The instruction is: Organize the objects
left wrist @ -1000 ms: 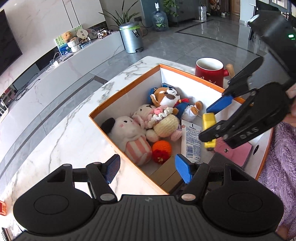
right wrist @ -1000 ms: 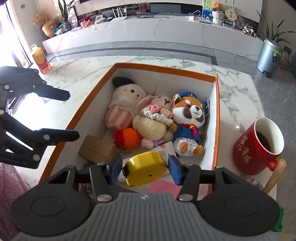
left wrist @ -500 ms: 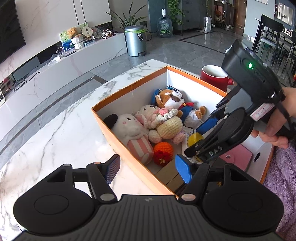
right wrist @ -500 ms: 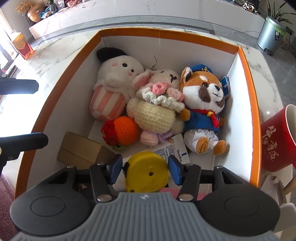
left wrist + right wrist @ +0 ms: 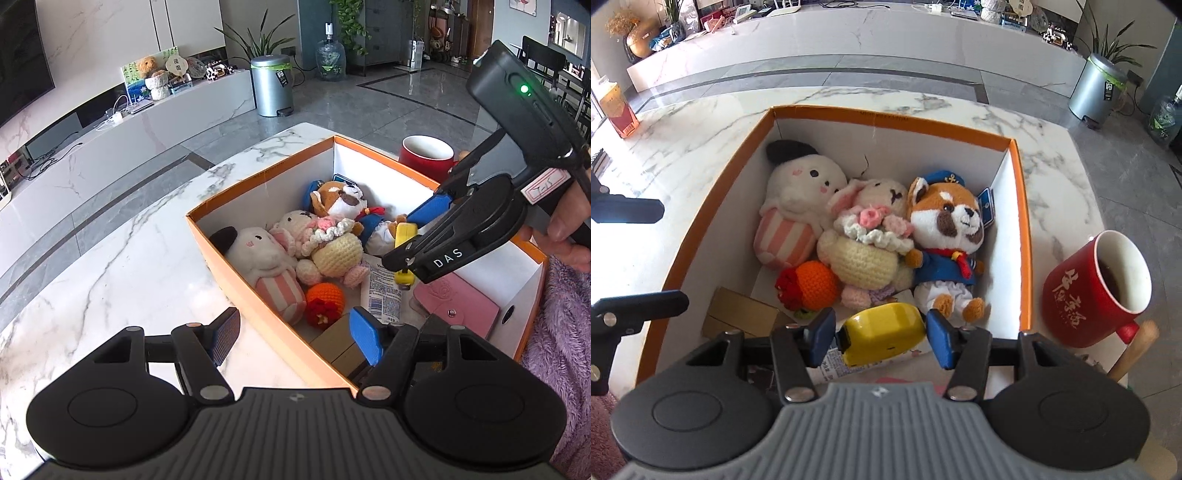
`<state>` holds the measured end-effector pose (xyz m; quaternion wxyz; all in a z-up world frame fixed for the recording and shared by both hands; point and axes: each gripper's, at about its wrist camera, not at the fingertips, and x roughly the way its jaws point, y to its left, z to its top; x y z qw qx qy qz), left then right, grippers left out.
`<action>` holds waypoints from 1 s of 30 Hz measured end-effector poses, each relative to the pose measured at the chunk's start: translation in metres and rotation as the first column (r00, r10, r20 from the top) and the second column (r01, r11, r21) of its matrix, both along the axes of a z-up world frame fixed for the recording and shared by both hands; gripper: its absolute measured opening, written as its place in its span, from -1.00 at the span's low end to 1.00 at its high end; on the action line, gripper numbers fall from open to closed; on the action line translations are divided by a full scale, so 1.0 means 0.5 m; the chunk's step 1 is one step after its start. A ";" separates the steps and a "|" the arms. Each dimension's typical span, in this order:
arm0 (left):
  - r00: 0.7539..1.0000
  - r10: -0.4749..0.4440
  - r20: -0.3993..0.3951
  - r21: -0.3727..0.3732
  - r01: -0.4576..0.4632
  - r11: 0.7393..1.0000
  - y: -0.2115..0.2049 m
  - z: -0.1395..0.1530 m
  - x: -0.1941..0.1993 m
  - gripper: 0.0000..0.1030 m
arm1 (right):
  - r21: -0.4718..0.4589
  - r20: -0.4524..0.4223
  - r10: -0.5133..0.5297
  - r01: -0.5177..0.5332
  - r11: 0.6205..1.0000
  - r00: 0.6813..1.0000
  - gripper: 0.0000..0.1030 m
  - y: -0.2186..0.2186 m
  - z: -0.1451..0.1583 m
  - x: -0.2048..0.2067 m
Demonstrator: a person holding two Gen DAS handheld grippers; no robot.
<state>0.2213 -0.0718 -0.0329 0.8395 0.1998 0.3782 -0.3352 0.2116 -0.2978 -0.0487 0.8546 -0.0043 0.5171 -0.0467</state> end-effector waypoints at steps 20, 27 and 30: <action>1.000 -0.010 0.012 0.017 0.010 1.000 -0.014 0.026 -0.033 0.52 | -0.198 -0.040 0.022 -0.029 0.980 0.999 0.11 0.001 -0.013 -0.029; 0.998 0.070 0.008 0.065 -0.070 0.995 -0.024 0.049 -0.064 0.52 | -0.151 0.030 0.053 -0.048 0.987 0.998 0.11 0.017 0.043 -0.093; 0.996 0.083 0.036 0.086 -0.086 0.993 -0.030 0.067 -0.092 0.52 | -0.152 0.074 0.076 -0.064 0.986 0.994 0.21 0.023 0.073 -0.126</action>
